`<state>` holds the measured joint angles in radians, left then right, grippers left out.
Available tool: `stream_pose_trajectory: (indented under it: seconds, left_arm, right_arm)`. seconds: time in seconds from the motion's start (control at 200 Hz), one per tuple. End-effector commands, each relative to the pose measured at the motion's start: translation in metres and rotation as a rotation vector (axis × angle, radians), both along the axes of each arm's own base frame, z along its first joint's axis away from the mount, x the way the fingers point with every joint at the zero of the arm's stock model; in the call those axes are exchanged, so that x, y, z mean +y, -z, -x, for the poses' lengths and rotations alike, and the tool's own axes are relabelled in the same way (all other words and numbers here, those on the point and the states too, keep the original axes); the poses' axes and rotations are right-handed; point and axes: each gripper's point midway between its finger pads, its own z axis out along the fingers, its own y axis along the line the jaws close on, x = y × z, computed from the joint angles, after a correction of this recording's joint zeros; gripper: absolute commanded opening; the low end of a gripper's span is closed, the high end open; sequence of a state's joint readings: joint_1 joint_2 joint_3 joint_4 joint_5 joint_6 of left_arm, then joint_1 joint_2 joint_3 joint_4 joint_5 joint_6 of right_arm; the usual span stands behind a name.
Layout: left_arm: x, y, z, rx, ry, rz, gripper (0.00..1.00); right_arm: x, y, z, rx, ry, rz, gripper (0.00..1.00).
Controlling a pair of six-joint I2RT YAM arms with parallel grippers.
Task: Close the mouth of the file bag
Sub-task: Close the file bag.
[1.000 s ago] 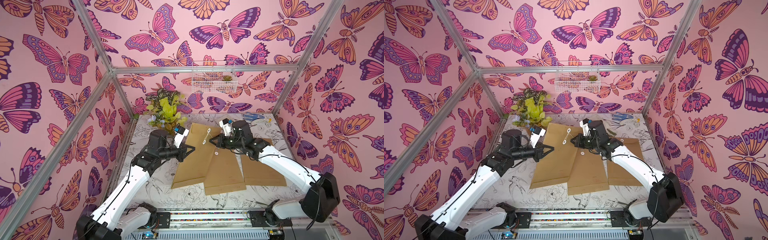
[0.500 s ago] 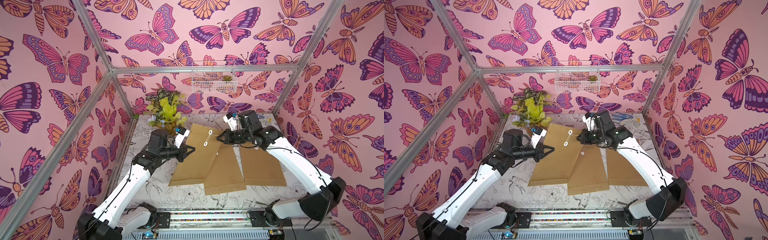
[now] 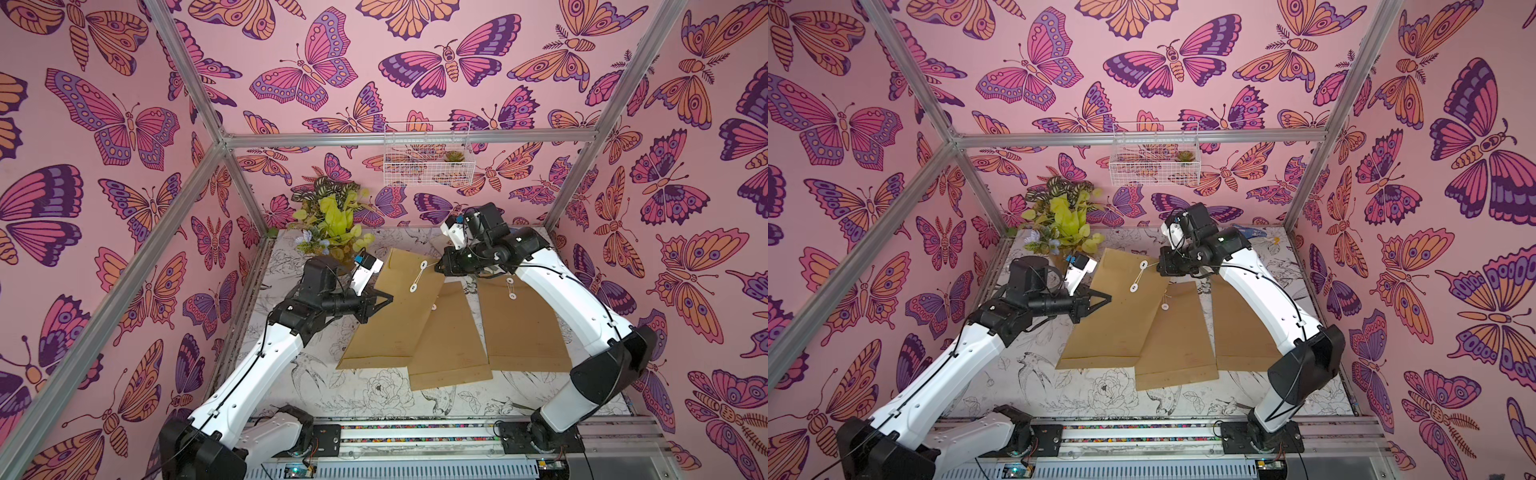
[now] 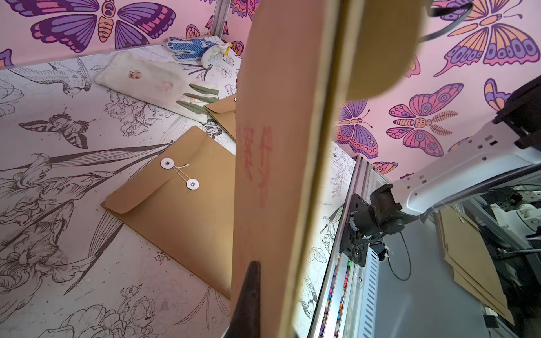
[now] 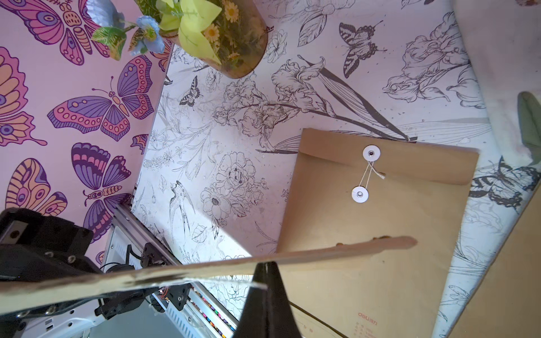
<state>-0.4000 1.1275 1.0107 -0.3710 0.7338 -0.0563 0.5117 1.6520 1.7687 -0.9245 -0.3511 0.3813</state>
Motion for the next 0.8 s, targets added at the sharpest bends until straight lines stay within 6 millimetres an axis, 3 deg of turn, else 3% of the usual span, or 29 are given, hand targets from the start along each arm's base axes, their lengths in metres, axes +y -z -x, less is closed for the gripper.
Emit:
stream_pose_trajectory:
  seconds: [0.0,0.28,0.651,0.791]
  left_arm:
    - [-0.005,0.010,0.004,0.026,0.045,-0.023,0.00]
    - [-0.006,0.017,0.002,0.032,0.044,-0.042,0.00]
    - [-0.010,0.016,0.002,0.037,0.047,-0.045,0.00]
    - [-0.011,0.014,0.001,0.032,0.041,-0.046,0.00]
  right_arm:
    - [0.001,-0.007,0.004,-0.019,-0.029,0.038,0.00]
    - [0.004,-0.033,0.007,-0.066,-0.059,0.050,0.00]
    - [0.029,-0.043,0.018,-0.077,-0.139,0.043,0.00]
    - [0.041,-0.037,0.026,-0.052,-0.178,0.038,0.00]
